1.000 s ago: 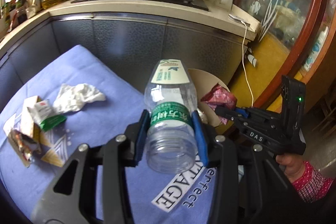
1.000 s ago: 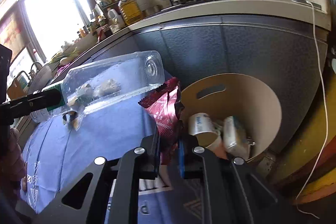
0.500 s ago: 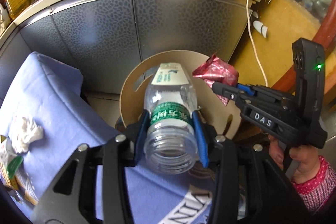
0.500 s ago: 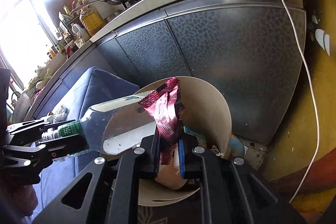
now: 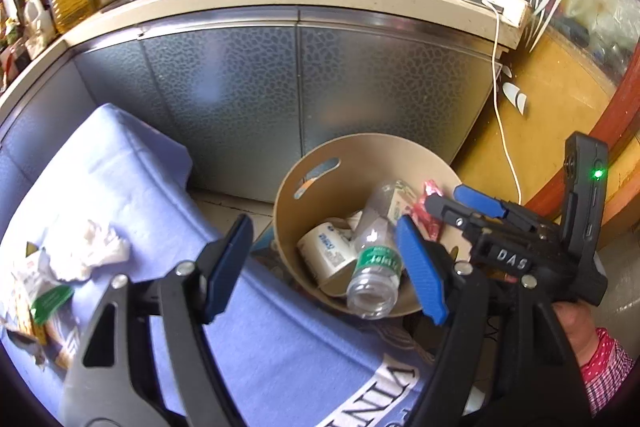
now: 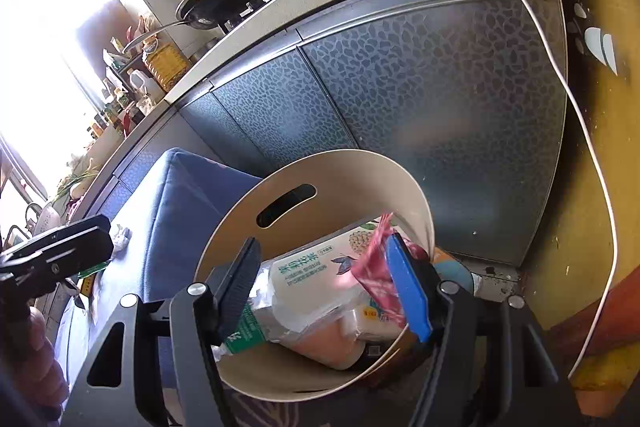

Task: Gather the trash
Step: 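Move both open grippers back over the table toward the remaining wrappers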

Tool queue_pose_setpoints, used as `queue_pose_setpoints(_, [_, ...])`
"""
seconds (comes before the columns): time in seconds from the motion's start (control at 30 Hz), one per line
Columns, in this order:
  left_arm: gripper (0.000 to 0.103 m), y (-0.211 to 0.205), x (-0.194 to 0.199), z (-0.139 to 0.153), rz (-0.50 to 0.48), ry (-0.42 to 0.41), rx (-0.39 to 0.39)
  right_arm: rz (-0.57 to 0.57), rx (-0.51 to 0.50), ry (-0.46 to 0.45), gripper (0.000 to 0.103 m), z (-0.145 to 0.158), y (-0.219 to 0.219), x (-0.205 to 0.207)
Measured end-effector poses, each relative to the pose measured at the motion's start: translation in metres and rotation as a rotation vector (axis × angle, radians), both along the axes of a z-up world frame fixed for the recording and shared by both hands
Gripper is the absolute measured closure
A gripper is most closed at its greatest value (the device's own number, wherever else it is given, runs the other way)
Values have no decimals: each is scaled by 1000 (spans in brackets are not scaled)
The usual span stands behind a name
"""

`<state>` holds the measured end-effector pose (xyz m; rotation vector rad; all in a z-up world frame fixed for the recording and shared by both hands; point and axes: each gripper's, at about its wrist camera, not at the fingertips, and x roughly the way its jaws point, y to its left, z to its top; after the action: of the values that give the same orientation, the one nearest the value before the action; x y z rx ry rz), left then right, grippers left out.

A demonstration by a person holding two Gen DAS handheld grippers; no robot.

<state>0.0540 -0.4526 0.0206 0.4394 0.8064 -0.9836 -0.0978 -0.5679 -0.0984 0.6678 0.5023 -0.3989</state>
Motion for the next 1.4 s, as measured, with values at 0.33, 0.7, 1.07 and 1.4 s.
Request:
queue_pose_setpoints(0.33, [32, 86, 13, 3, 178, -8, -29, 58, -20, -53, 38, 34, 41, 1])
queue_pose_setpoints(0.7, [32, 200, 31, -6, 381, -42, -24, 201, -65, -52, 38, 64, 113, 37])
queue_pose_setpoints(1.07, [32, 310, 45, -17, 580, -43, -33, 364, -115, -6, 38, 77, 201, 86])
queue_pose_setpoints(1.4, [32, 392, 50, -25, 731, -67, -29, 512, -161, 22, 38, 84, 276, 124])
